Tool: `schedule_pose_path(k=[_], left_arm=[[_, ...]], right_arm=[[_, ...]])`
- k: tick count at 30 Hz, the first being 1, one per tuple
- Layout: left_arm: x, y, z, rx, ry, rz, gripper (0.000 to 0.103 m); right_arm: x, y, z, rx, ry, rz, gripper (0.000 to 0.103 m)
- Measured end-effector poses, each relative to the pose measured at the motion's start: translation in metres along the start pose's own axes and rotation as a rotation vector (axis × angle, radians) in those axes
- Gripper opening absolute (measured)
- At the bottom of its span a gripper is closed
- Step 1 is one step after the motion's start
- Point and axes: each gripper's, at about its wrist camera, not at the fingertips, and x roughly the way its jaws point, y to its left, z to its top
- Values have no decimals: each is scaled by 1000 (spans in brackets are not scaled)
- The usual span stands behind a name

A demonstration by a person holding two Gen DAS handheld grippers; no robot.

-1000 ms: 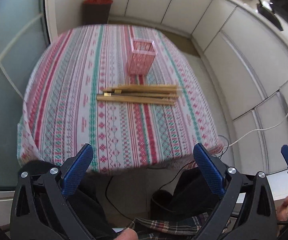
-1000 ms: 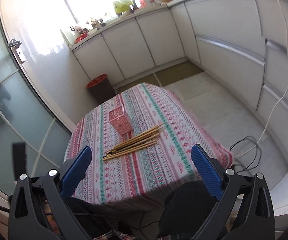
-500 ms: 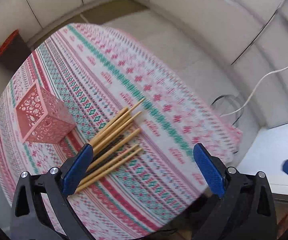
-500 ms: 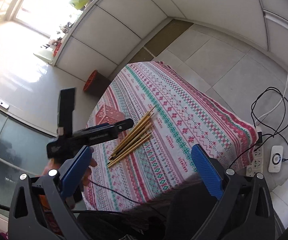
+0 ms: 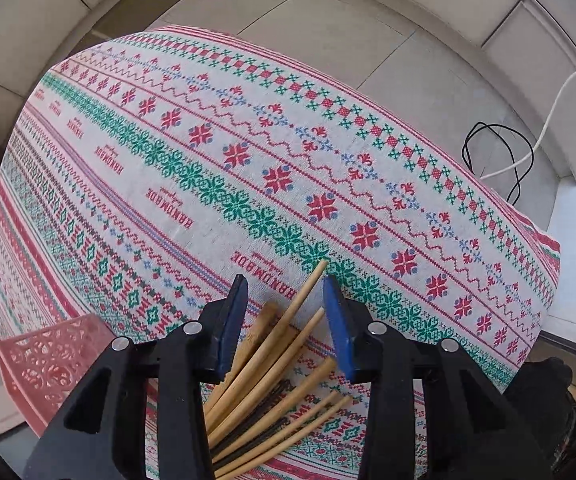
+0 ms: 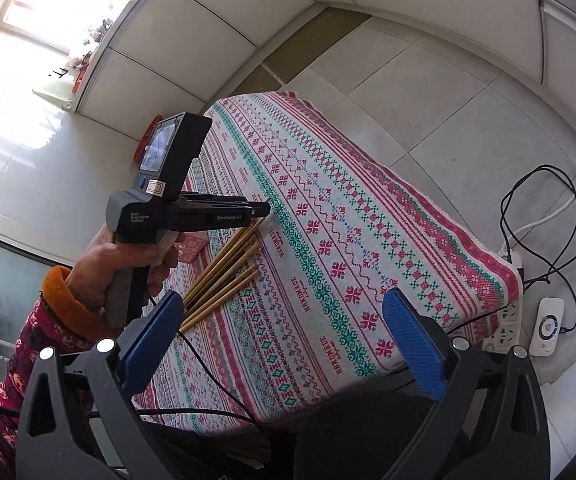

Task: Organize utensils
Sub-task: 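Lower the left tool onto the chopstick pile and close on one chopstick, then lift the chopstick upright with the left tool toward the pink cup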

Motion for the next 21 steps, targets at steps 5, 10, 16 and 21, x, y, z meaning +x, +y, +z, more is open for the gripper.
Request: schedule_pose_path(k=[5,10,16,21], left_arm=[[14,-11,13,33,-8,-8,18],[-3,1,-9,7,-60,6,11],[-57,23,-68,-66,-227,-3,6],[-120,41,-156,-149,-414,6,4]], right_arm=[[4,-3,2,12,-1,-15,97],[4,5,0,-4,-2,-36,97],[18,31,-2,-23,4,-113,97],[60,59,-6,38,95,-111,94]])
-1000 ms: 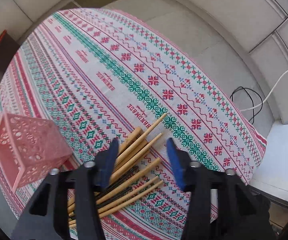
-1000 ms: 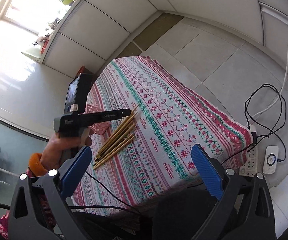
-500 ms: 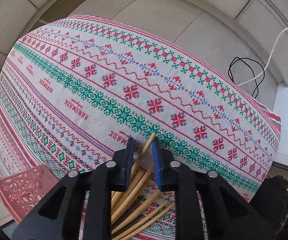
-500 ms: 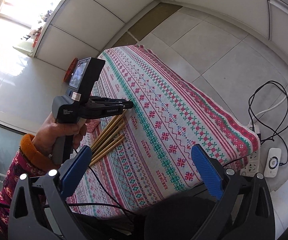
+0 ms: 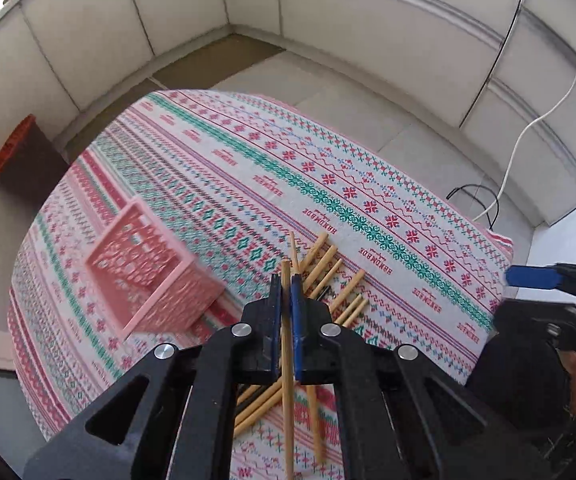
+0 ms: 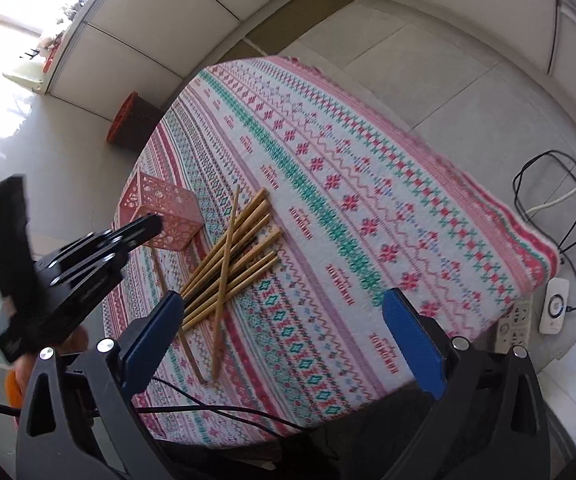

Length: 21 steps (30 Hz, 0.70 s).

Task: Organize utensils
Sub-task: 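Lift the chopstick upright with the left tool toward the pink cup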

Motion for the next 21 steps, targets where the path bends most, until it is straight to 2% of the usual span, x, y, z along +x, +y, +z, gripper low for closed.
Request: schedule_pose_path(k=[2,4,5,7,12,15,18,21], left_arm=[[-37,10,-21,-31,-80,7,4],[-73,21,-41,-64,-160,11,4],[-91,24,-53,-86,-207,10,4],[-121,28,-72,-128,-291,4,4],[-180,28,-105,-194,-464,29,4],[-201,22,-111,-197,-536,33,4],[-214,19,-115,-214,-598,43,4],[-219,20,-118,-236,-626,45,4]], right_arm=[[22,9,-4,53,58,-1,87],[44,13,-6,139,126,4,74],[53,14,-8,180,146,10,71],[66,20,-10,212,166,3,58],[70,46,16,125,94,-33,53],[82,53,39,60,124,-58,44],[87,57,55,12,124,-74,41],[99,59,64,-32,145,-100,37]])
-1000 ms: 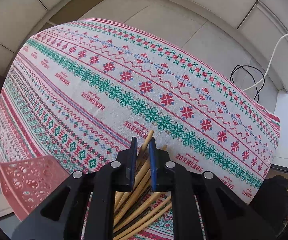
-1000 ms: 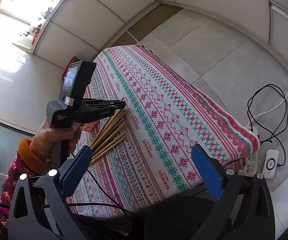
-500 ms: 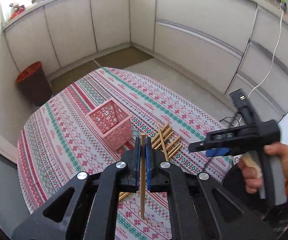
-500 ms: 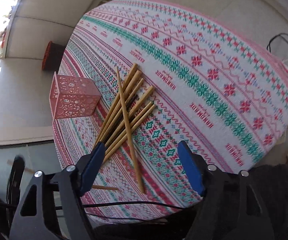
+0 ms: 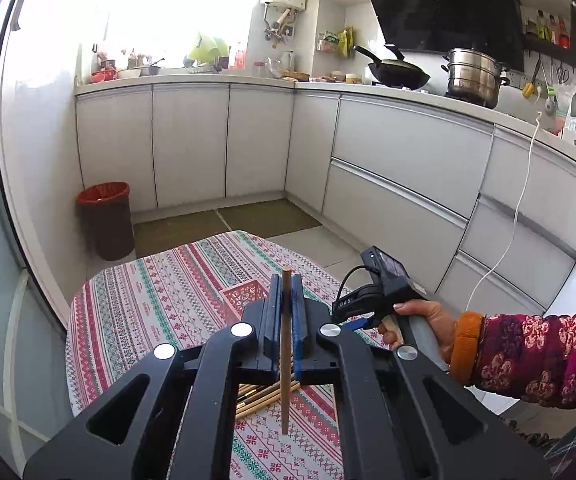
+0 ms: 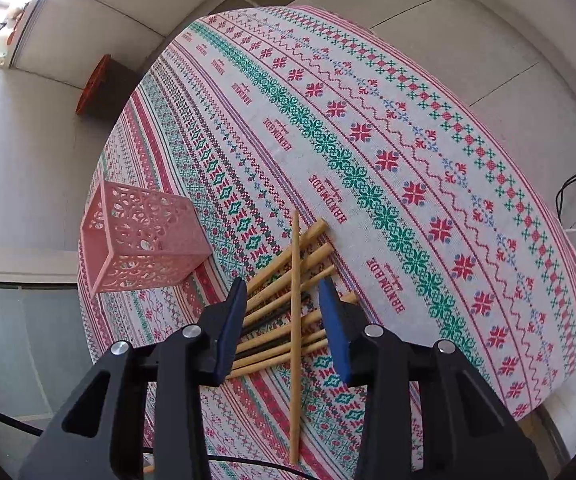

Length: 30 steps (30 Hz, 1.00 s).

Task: Organize utensils
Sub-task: 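Lift the chopstick upright with the left tool toward the pink cup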

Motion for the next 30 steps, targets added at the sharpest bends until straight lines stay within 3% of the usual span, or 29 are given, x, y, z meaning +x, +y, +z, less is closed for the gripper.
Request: schedule_pose_path(k=[4,13,16,20,24,30], left_arm=[[-2,-3,-5,-12,4,1,4],[7,0,-5,-37,9,0,4],[9,4,-4,-52,19,1,4],[10,7,-3,-71,31,14,4],[6,6,1,-89,30,29,4],[-6,0,6,-123,22,68,4]], right_arm=[[19,8,10,-48,33,-42,27],[51,23,34,-101,83,-123,20],[57,27,39,-116,85,-147,7],[58,26,36,-107,61,-151,6],[44,26,25,-104,22,-104,6],[-29,25,-13,-201,-118,-15,5]])
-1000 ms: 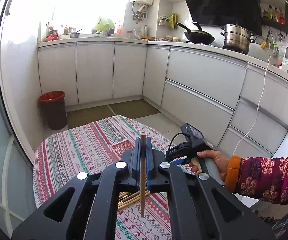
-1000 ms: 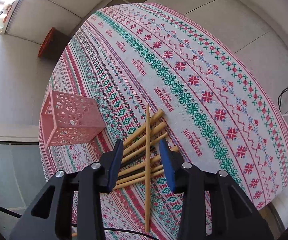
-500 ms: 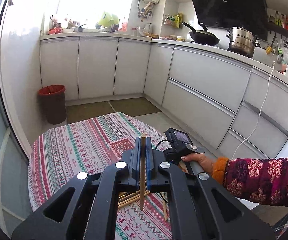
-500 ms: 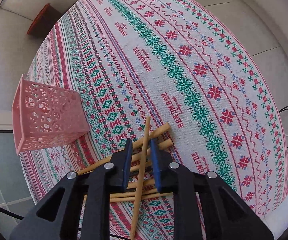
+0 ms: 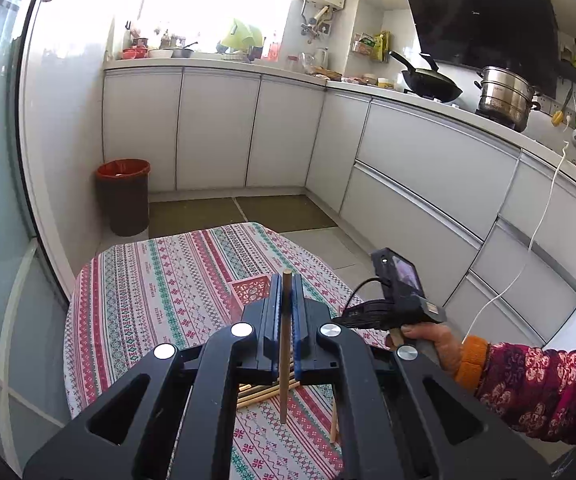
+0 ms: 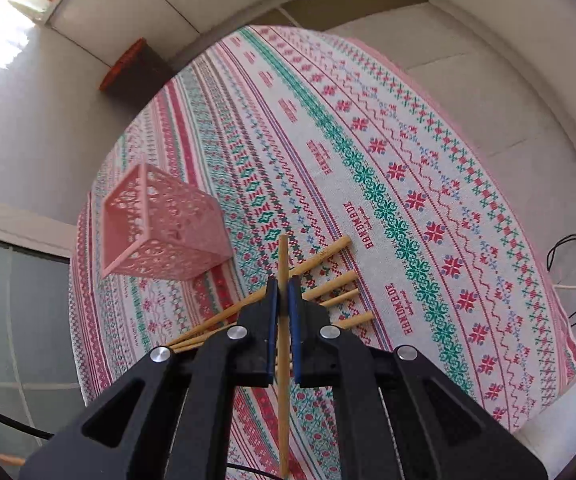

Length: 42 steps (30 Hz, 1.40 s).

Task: Organize utensils
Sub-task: 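Lift the chopstick upright with the left tool toward the pink cup, then lower the chopstick into the pink cup and open the left tool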

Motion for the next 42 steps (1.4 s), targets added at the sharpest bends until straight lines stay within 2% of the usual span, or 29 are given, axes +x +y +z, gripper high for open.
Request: schedule_pose_path(k=[6,10,17,22,26,31,36,38,42], left_arm=[[-12,-6,9,-65,-16,12,4],[-17,-12,21,-85,-30,33,4],[-3,-20,63,-76,-69,64,4],[32,-17,88,-75,-85,100,4],[59,-5,100,-97,-106,142,4],[98,15,105,-139,-112,169,4],[143,34,93,-171,-74,186,4],[160,39,82,-175,-32,185,5],[170,50,63,-231,22,169,10]], right_arm=[[-74,13,-30,-111,-104,121,5],[-120,22,-40,-157,-175,168,6],[-198,39,-21,-175,-342,221,6],[-221,54,10,-187,-426,224,6],[-223,67,37,-196,-458,230,6],[-198,81,64,-217,-465,212,6],[-163,87,80,-223,-433,199,6],[-149,89,84,-233,-424,190,6],[-128,96,86,-262,-411,169,6]])
